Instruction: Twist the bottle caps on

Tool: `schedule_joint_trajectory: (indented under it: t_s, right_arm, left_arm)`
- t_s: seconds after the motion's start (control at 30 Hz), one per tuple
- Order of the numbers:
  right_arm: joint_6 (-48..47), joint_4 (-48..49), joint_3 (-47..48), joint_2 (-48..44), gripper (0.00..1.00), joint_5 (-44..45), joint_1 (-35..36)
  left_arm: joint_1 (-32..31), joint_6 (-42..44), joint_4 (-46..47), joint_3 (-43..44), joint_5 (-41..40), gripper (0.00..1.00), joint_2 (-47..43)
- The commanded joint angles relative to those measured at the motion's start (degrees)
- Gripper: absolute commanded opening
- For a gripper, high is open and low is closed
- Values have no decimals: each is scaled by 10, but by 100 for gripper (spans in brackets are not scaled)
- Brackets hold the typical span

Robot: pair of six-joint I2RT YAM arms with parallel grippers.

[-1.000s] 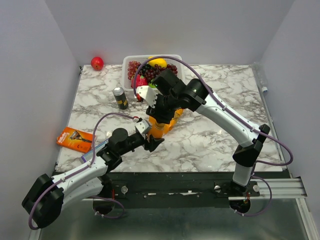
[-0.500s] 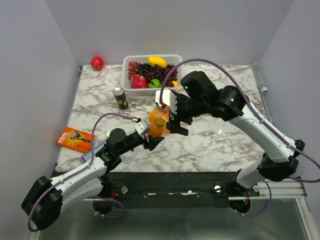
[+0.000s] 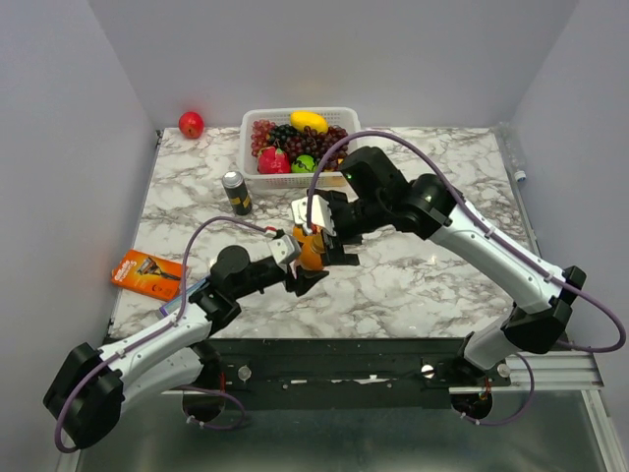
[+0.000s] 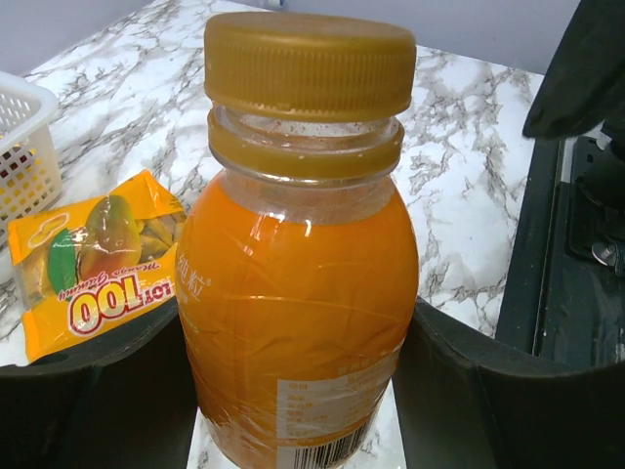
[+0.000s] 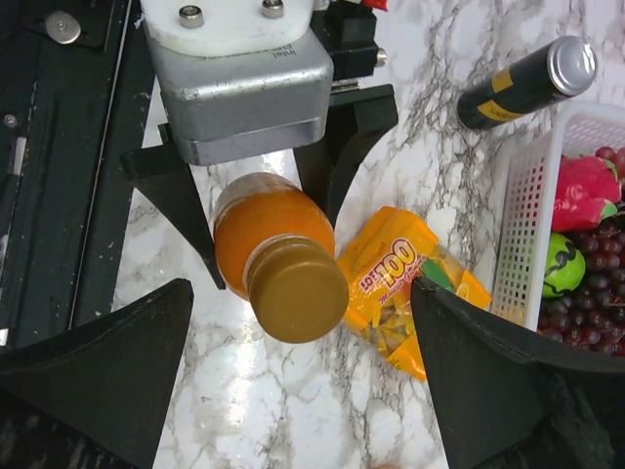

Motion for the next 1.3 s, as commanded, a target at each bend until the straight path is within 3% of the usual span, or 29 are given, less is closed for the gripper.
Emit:
schedule_joint_trajectory:
  t_s: [0.0, 0.43, 0.93, 1.27]
  right_arm:
    - [-59, -10, 6, 10, 100, -42, -1]
    - [-89, -39, -21, 6, 100, -12, -2]
    - [-62, -49, -51, -3, 100, 26, -2]
    - [-17, -144, -36, 7, 96, 59, -3]
  left_arm:
    - [3, 5, -3, 26, 27, 0, 9]
    - [8, -26, 11, 41, -2, 0, 17]
    - [66, -56, 23, 52, -19, 0, 19]
    - [83, -52, 18, 53, -19, 0, 13]
